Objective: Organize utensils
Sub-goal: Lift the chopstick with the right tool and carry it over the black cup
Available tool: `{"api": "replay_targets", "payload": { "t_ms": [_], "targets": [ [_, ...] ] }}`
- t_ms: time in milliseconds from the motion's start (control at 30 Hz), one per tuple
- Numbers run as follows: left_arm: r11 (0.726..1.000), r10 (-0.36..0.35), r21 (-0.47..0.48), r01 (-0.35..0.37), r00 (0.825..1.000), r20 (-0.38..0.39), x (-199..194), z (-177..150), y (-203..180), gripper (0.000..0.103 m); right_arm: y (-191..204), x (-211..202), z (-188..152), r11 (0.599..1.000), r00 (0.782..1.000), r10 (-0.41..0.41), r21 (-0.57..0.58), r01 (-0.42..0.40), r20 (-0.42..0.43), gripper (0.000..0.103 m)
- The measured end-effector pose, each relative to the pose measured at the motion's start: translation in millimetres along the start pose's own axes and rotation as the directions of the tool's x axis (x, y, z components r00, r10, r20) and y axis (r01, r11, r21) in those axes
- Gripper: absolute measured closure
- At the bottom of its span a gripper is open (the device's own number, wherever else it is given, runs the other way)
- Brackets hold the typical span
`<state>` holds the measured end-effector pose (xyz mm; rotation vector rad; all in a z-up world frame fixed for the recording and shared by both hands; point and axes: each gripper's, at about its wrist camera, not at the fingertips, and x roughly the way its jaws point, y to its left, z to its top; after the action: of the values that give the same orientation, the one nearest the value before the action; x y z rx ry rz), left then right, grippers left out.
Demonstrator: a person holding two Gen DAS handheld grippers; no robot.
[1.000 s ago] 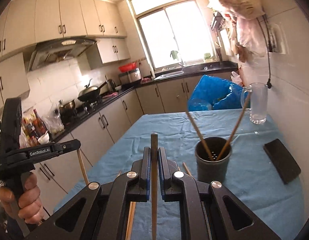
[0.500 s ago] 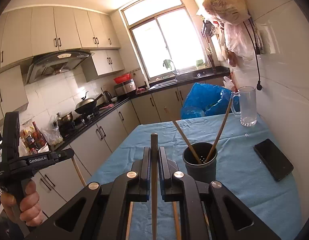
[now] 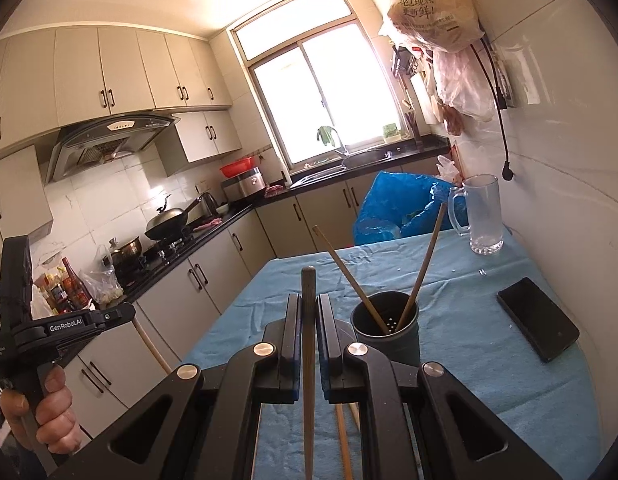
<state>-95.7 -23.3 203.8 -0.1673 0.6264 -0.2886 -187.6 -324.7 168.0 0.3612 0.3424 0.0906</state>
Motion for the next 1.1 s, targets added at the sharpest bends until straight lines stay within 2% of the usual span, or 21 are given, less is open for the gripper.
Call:
{"api": "replay_targets", "payload": {
  "t_ms": [500,1100],
  "targets": [
    [1.0,-0.017,0.019,0.016,1.0,0.022,-7.7,4.8,-11.0,0.097,-12.3,-6.4,4.1,0.999,1.0,-0.014,0.037,0.014,0.017,0.095],
    [0.996,-0.076,0.058,0.075,0.997,0.017,-7.5,21.2,-40.8,0.097,-21.5,-27.2,17.9,0.997,0.997,-0.037,0.073,0.032,0.069,0.095]
  ]
}}
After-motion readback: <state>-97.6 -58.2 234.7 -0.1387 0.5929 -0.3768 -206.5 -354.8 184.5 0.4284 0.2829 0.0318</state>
